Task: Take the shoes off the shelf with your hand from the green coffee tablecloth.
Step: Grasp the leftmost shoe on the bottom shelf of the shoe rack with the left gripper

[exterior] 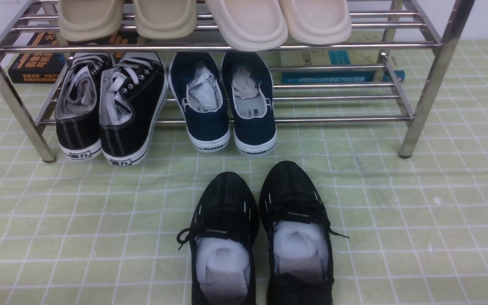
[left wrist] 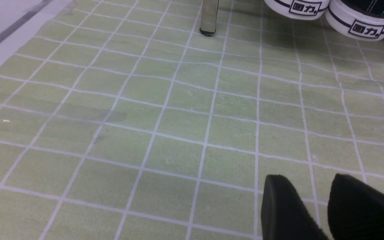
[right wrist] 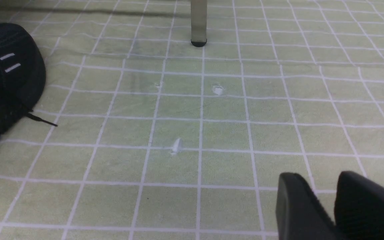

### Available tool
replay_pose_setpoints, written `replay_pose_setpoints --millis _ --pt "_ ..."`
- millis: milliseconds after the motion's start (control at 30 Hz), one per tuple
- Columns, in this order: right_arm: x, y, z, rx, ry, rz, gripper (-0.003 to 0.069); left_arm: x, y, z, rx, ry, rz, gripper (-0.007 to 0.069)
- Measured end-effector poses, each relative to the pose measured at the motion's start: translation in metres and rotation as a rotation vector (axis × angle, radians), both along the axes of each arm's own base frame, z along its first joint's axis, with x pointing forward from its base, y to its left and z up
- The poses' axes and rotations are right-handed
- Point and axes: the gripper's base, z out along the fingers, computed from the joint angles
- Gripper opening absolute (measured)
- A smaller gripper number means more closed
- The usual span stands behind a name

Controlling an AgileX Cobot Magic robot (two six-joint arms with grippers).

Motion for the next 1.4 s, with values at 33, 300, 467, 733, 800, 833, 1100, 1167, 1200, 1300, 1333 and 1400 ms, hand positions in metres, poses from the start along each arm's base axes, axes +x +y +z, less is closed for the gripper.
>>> replay_pose_setpoints --millis 33,300,467,733,800,833,1100,1167,1200,1300,1333,1400 --pt "0.0 0.0 0.0 0.0 0.0 0.0 0.0206 0.0 0.0 0.0 0.0 0.0 0.0 0.0242" --pt "0.0 0.0 0.0 0.0 0.0 0.0 0.0207 0.0 0.0 0.0 0.001 0.0 0.0 0.0242" --pt "0.0 0.0 0.0 0.0 0.0 0.0 0.021 0.0 0.0 0.0 0.001 0.0 0.0 0.0242" --pt "0.0 0.0 0.0 0.0 0.0 0.0 0.0223 0.0 -0.003 0.0 -0.148 -0.008 0.013 0.0242" --pt "0.0 0.0 0.0 0.0 0.0 0.0 0.0225 0.0 -0.008 0.0 -0.392 -0.018 0.034 0.0242" --pt "0.0 0.0 0.0 0.0 0.0 0.0 0.0225 0.0 -0.008 0.0 -0.423 -0.019 0.037 0.0242" --pt "0.0 0.0 0.0 0.0 0.0 0.0 0.0236 0.0 -0.027 0.004 -1.499 0.035 0.153 0.0242" --pt "0.0 0.0 0.0 0.0 0.0 0.0 0.0237 0.001 -0.027 0.006 -1.58 0.02 0.161 0.0242" --pt "0.0 0.0 0.0 0.0 0.0 0.0 0.0237 0.001 -0.027 0.007 -1.594 0.003 0.161 0.0242" --pt "0.0 0.0 0.0 0.0 0.0 0.0 0.0237 0.003 -0.022 0.012 -1.6 -0.081 0.154 0.0242" --pt "0.0 0.0 0.0 0.0 0.0 0.0 0.0237 0.003 -0.021 0.013 -1.598 -0.097 0.152 0.0242" --pt "0.0 0.0 0.0 0.0 0.0 0.0 0.0237 0.004 -0.018 0.017 -1.527 -0.171 0.132 0.0229"
